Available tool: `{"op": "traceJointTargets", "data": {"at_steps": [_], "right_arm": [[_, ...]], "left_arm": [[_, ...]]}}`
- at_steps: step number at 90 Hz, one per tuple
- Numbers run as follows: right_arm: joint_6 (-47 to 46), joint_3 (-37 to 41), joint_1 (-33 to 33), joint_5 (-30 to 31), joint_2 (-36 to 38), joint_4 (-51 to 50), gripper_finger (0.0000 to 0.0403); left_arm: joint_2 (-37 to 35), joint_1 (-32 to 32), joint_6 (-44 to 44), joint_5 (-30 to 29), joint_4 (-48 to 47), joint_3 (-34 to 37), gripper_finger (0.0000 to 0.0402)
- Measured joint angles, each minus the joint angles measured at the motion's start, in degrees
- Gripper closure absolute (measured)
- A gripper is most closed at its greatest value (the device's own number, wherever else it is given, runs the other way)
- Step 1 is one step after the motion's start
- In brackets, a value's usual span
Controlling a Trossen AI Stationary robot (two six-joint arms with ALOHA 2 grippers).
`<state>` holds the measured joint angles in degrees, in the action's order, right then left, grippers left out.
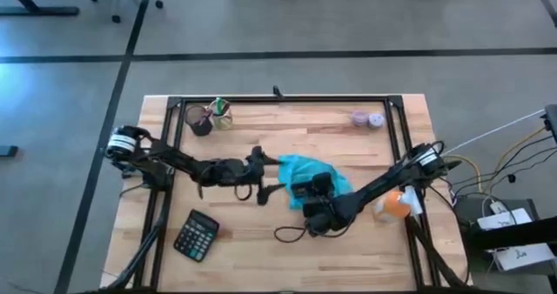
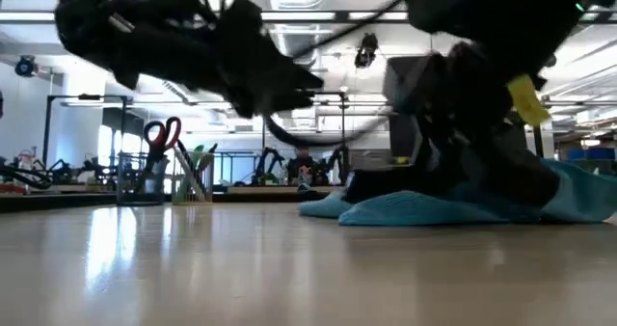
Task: Apply microfiber cloth
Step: Wipe the back of the cellphone with the blue microfiber cloth
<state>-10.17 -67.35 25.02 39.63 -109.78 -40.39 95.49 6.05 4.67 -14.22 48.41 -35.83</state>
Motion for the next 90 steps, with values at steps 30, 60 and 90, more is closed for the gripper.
{"op": "traceJointTargets", "data": {"at_steps": [30,60,90], "right_arm": [[-6.8,-3.5,-0.6,-14.0,9.1,-7.9,0.0215],[-30.2,6.0,2.3,-30.3,17.0,-15.6,0.0196],[-32.7,12.8,2.5,-23.6,15.5,-14.4,0.0337]], "left_arm": [[15.0,-0.4,-1.0,6.5,-2.4,-14.7,0.0054],[23.3,-0.6,-4.1,6.0,-28.3,-29.1,0.0054],[23.4,-0.9,-4.1,6.0,-29.8,-29.4,0.0054]]}}
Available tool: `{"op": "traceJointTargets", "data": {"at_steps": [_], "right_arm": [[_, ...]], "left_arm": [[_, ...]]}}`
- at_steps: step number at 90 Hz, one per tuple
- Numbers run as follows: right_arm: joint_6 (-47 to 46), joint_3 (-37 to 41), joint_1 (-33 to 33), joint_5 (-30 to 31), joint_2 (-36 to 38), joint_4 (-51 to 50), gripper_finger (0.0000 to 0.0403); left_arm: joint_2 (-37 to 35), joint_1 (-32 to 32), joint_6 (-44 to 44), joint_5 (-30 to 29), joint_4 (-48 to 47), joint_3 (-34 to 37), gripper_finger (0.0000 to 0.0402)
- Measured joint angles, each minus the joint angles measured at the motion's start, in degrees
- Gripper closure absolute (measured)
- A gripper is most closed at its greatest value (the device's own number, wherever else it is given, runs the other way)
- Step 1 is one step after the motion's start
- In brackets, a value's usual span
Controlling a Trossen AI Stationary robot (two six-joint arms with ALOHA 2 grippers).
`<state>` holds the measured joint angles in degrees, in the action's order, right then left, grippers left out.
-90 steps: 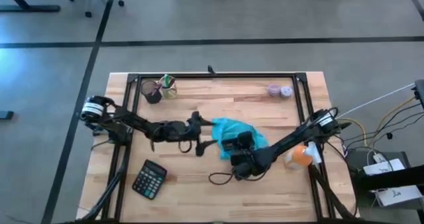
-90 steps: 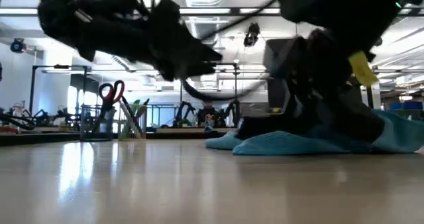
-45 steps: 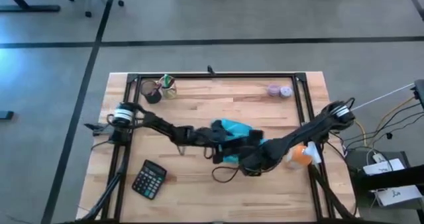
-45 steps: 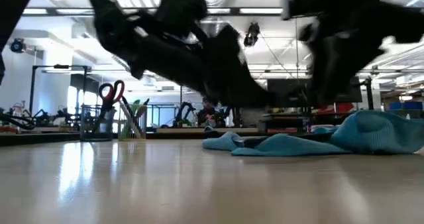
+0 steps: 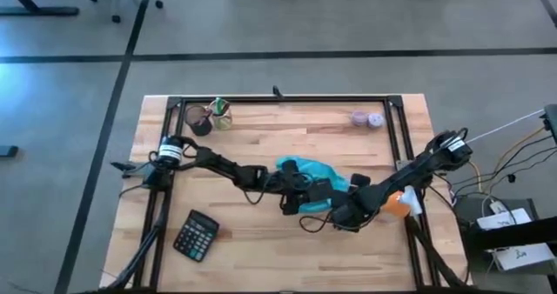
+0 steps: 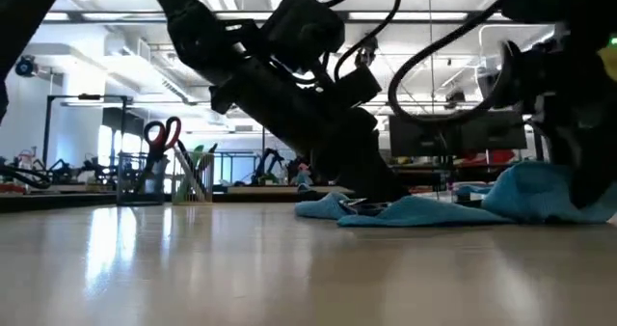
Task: Apply microfiber cloth
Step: Wipe the back of the cellphone with the blue microfiber cloth
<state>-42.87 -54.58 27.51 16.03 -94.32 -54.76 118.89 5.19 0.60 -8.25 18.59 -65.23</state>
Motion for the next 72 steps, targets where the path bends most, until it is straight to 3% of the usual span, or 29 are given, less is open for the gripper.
{"op": "traceJointTargets", "data": {"at_steps": [8,28,50,64,72], "right_arm": [[3.8,-1.4,-0.1,3.8,0.6,-0.4,0.0390],[10.1,-4.6,-3.0,16.7,3.2,1.6,0.0400],[19.5,-1.5,-6.6,15.2,1.8,20.1,0.0402],[19.2,1.9,-6.4,15.5,-0.6,31.4,0.0403],[16.9,3.8,-6.4,15.5,-1.9,36.5,0.0403]], "left_arm": [[0.0,0.0,0.0,0.0,-0.2,0.0,0.0054],[-0.1,0.0,-0.1,0.0,-1.1,0.0,0.0054],[-0.4,0.0,0.0,-0.3,-1.4,0.1,0.0054],[-4.1,-0.1,1.0,-1.5,-7.9,0.9,0.0054],[-6.8,0.3,1.2,-5.4,-9.6,3.0,0.0054]]}}
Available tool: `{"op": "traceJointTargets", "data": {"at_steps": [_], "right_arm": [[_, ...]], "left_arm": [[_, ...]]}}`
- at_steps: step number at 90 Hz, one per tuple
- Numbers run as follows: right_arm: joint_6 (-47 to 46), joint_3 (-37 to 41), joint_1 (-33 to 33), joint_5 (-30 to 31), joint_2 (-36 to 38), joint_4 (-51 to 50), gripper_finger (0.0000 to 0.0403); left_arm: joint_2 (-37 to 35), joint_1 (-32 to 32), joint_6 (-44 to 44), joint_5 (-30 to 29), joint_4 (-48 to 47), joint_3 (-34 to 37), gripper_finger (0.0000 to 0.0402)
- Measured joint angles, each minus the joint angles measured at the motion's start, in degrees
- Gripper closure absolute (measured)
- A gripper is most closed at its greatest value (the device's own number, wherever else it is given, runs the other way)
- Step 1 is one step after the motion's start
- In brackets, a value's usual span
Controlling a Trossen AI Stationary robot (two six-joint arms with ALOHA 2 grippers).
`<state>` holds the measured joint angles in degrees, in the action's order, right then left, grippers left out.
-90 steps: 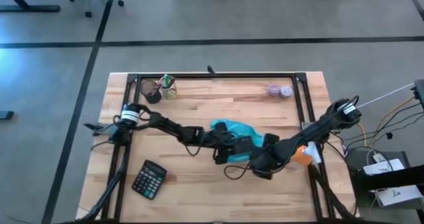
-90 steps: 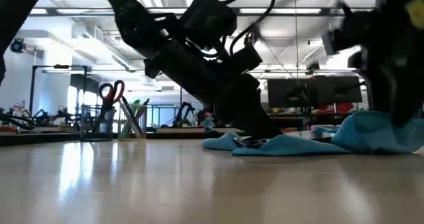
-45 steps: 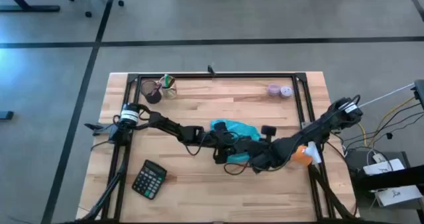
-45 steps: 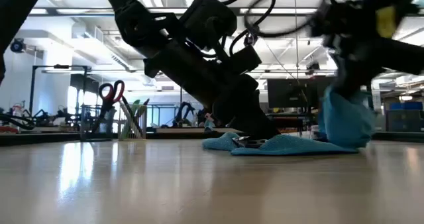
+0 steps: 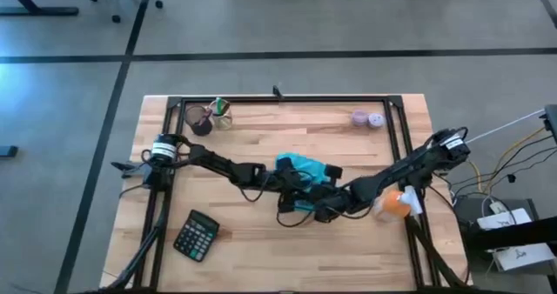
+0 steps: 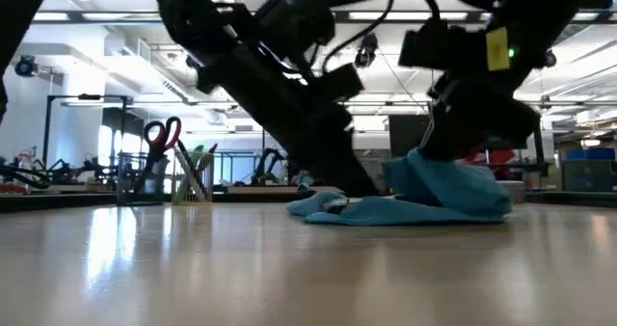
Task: Apply microfiber cloth
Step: Wipe the back of the cellphone with the blue microfiber cloth
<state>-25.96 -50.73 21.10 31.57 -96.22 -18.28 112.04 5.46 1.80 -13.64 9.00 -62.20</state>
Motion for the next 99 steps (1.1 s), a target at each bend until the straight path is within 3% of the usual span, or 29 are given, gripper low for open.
{"op": "traceJointTargets", "data": {"at_steps": [17,24,36,53,72,86,99], "right_arm": [[-1.5,4.4,0.0,2.1,-2.4,13.5,0.0403],[-1.5,5.2,-0.1,3.2,-3.6,18.6,0.0403],[0.3,5.8,-0.4,3.7,-7.4,28.4,0.0403],[1.3,5.7,-0.5,4.4,-12.5,37.7,0.0403],[2.9,5.8,0.0,3.8,-12.1,36.8,0.0403],[-3.4,5.9,0.3,11.2,-12.5,34.7,0.0403],[3.3,6.0,-0.2,6.6,-15.0,43.8,0.0403]], "left_arm": [[-3.8,-0.3,2.4,-12.8,2.8,6.4,0.0054],[-4.0,-0.7,3.1,-15.5,6.6,8.8,0.0054],[-2.8,-1.4,3.2,-12.5,15.3,11.1,0.0054],[-1.7,-1.8,3.3,-10.7,14.9,11.0,0.0054],[-1.5,-2.3,3.7,-10.9,12.3,10.9,0.0054],[-1.5,-2.5,3.7,-12.4,12.9,12.3,0.0054],[-1.6,-2.7,3.6,-12.3,13.8,12.7,0.0054]]}}
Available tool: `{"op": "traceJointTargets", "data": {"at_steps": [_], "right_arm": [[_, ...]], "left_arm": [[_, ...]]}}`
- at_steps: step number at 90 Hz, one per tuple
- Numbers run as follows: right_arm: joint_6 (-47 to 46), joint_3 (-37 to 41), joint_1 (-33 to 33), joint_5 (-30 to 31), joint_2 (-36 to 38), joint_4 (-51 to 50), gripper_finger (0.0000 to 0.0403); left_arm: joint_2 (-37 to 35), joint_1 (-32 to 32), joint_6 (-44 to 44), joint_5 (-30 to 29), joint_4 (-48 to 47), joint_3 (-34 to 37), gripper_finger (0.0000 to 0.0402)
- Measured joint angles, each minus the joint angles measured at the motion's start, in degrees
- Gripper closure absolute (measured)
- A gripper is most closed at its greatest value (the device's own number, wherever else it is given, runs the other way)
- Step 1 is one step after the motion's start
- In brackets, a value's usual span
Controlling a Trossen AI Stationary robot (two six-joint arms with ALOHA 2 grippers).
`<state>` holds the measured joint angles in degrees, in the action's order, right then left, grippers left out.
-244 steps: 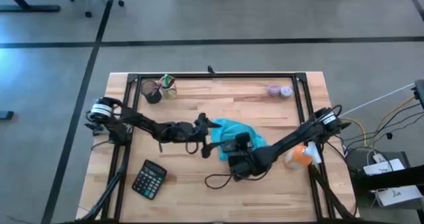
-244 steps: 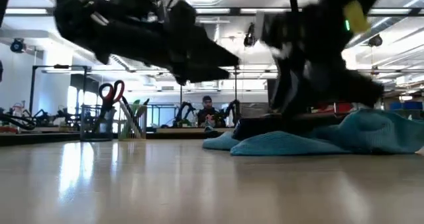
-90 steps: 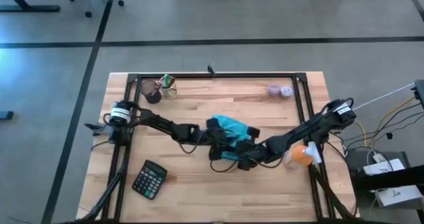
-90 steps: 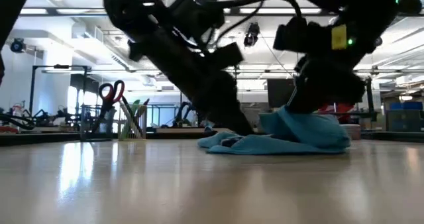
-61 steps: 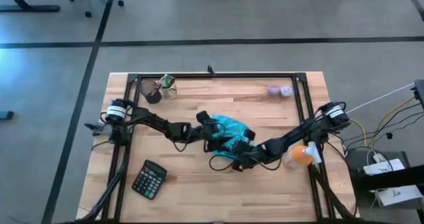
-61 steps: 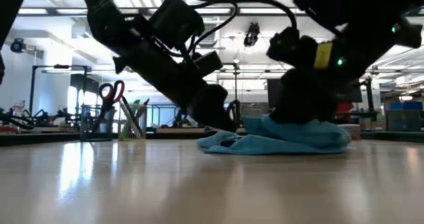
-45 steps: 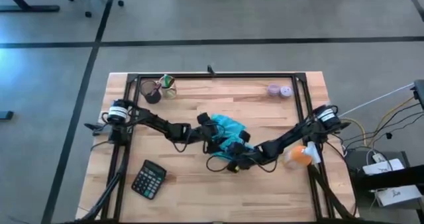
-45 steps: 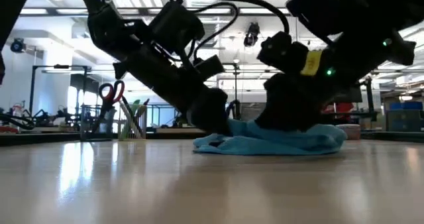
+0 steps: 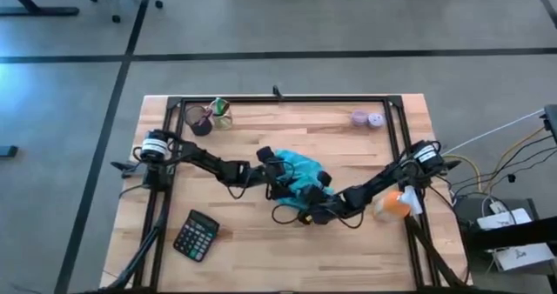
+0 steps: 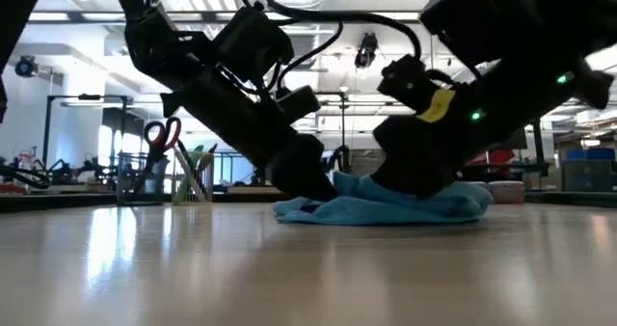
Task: Apply microfiber cloth
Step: Wipe the back of the cellphone with the blue microfiber cloth
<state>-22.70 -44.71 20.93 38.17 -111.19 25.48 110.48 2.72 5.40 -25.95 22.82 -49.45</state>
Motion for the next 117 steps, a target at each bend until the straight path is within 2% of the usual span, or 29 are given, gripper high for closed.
{"op": "traceJointTargets", "data": {"at_steps": [9,26,36,45,59,70,78,91,106,117], "right_arm": [[2.7,-0.1,0.1,-5.2,-1.4,5.5,0.0403],[-2.3,-0.3,1.9,-2.5,0.0,-1.3,0.0403],[-6.7,0.0,4.5,-2.5,2.5,-10.7,0.0403],[-14.9,-0.1,6.6,-2.0,6.1,-22.4,0.0403],[-27.0,0.2,11.5,3.1,11.8,-39.5,0.0403],[-32.5,0.2,13.7,9.6,16.4,-44.9,0.0403],[-31.1,0.2,13.2,11.7,17.5,-43.4,0.0403],[-23.1,0.2,9.3,10.4,14.9,-35.4,0.0403],[-12.1,0.2,3.9,5.4,6.8,-14.3,0.0403],[-9.3,0.0,0.6,5.8,-0.8,1.6,0.0403]], "left_arm": [[0.0,-0.1,-0.1,0.9,0.8,0.0,0.0054],[0.0,-0.1,-0.8,1.0,0.5,0.4,0.0054],[0.0,-0.3,-0.7,0.5,1.2,1.5,0.0054],[0.0,-0.4,-0.7,0.3,1.6,2.4,0.0054],[0.1,-0.4,-0.7,0.3,2.8,3.0,0.0054],[0.1,-0.4,-0.8,0.2,3.4,3.1,0.0054],[0.2,-0.4,-0.9,0.2,5.3,3.2,0.0054],[0.3,-0.4,-1.4,0.6,7.7,3.3,0.0054],[0.3,-0.4,-1.7,0.8,7.9,3.2,0.0054],[0.3,-0.4,-1.3,1.0,8.0,3.2,0.0054]]}}
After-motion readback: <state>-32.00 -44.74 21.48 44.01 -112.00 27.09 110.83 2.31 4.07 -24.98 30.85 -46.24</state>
